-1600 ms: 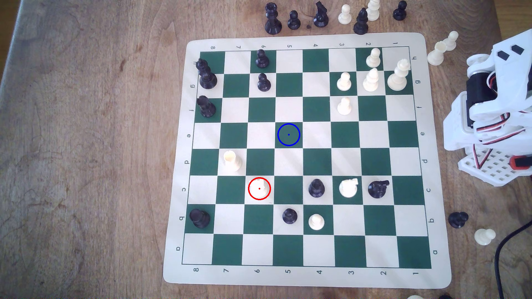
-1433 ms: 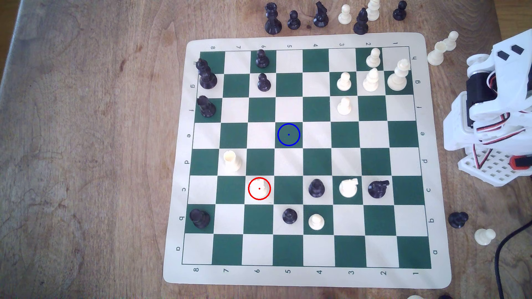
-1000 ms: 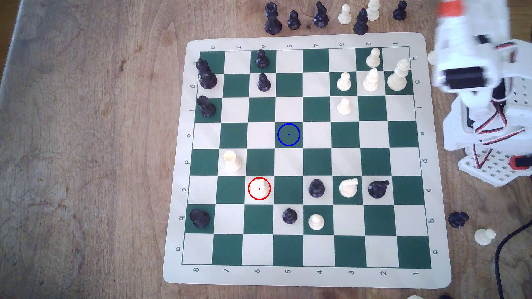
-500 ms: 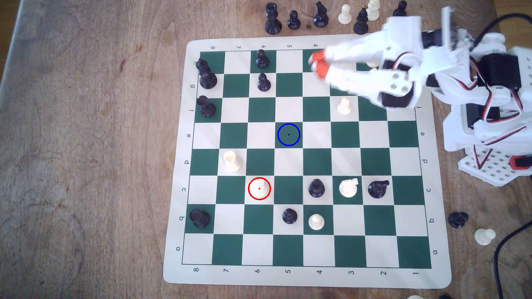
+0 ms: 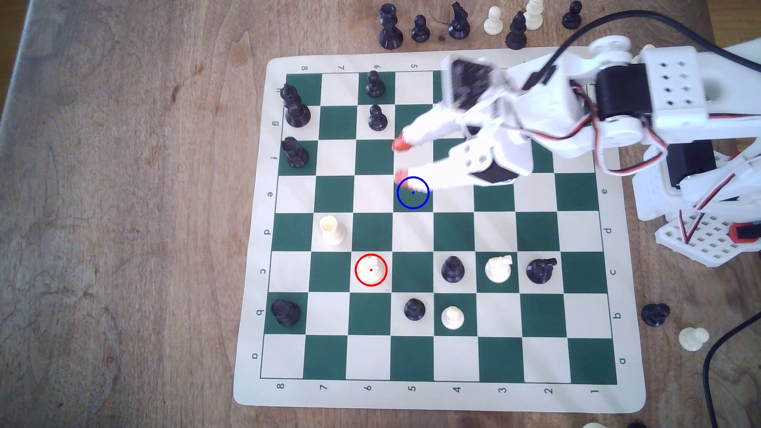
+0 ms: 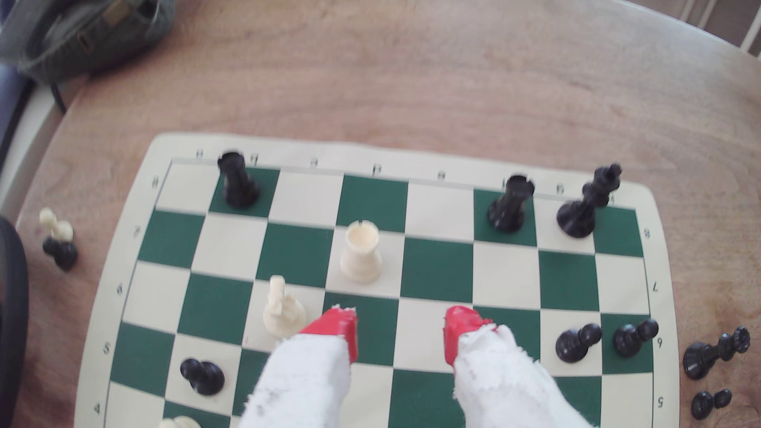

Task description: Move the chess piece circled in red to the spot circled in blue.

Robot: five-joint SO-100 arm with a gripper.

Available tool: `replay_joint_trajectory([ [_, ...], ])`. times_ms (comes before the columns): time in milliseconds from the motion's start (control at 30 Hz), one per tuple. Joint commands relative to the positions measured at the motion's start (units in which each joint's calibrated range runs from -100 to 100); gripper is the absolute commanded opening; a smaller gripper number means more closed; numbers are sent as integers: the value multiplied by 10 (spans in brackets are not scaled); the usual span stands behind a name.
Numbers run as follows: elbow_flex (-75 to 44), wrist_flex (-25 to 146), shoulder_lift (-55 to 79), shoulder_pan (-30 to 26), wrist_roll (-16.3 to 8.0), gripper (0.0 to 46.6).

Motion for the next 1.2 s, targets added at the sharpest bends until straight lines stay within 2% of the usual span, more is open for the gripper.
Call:
replay_joint_trajectory([
  [0, -96, 66, 47, -22, 14, 134],
  [100, -120, 81, 84, -38, 11, 133],
  [333, -175, 87, 180, -67, -27, 138],
  [600, -202, 57, 264, -68, -29, 168],
  [833, -234, 58, 313, -69, -31, 159],
  [1133, -285, 48, 378, -74, -47, 154],
  [1167, -304, 57, 392, -79, -55, 149],
])
